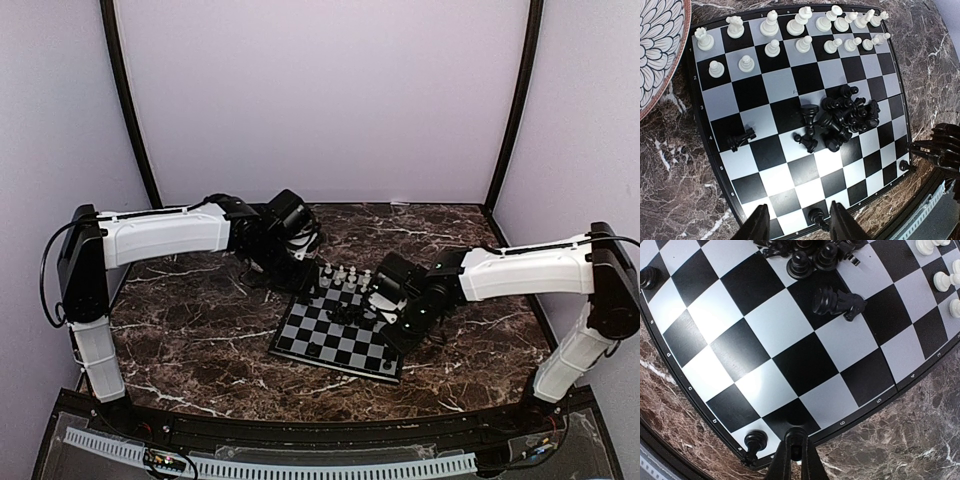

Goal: Set up the chess pieces on the board
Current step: Place the pawn at a7, then pick up the pawn from the chessboard.

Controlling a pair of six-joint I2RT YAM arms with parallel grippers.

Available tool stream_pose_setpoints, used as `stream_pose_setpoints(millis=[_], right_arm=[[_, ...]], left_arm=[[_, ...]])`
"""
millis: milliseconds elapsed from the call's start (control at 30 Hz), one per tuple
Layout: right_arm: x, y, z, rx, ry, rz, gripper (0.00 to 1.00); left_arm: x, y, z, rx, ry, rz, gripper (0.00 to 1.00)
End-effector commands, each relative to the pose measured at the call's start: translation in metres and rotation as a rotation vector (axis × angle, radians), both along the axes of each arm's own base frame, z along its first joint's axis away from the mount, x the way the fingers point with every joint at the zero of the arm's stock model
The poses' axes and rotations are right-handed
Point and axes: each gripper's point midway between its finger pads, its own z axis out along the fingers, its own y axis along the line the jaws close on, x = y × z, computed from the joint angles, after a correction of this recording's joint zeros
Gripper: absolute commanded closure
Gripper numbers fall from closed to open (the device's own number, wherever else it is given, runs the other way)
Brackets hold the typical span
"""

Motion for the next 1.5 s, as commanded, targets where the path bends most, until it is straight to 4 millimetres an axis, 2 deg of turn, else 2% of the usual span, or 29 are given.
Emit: stream_pose_setpoints(millis=[0, 700, 900, 1000, 1133, 1300, 1367, 1467], right_arm=[[0.0, 0.006, -0.005, 0.007, -0.009, 0.02, 0.99], [-0.008, 0.006, -0.016, -0.006, 0.019, 0.036, 0.96], [-0.005, 0.005, -0.014, -0.019, 0.006, 0.033, 0.87], [-0.002, 0.01, -0.004, 0.001, -0.005, 0.038, 0.82], [0.008, 0.02, 0.026, 0.037, -0.051, 0.061, 0.76], [0.027, 0.036, 0.064, 0.084, -0.101, 0.08, 0.74], [0.039, 0.036, 0.069, 0.095, -0.111, 0.059, 0.74], [0.061, 0.031, 0.066, 0.12, -0.097, -0.008, 0.76]], left_arm=[[-0.001, 0.001, 0.008, 0.002, -0.005, -0.006, 0.57], [-0.006, 0.006, 0.002, 0.016, 0.016, 0.001, 0.57], [-0.005, 0.006, 0.003, 0.016, 0.01, 0.001, 0.57], [-0.005, 0.006, 0.003, 0.016, 0.007, -0.001, 0.57], [-0.004, 0.005, 0.004, 0.018, 0.003, -0.002, 0.57], [-0.002, 0.005, 0.003, 0.02, -0.002, -0.005, 0.57], [-0.001, 0.004, 0.003, 0.02, -0.005, -0.006, 0.56], [0.0, 0.003, 0.004, 0.02, -0.008, -0.009, 0.57]])
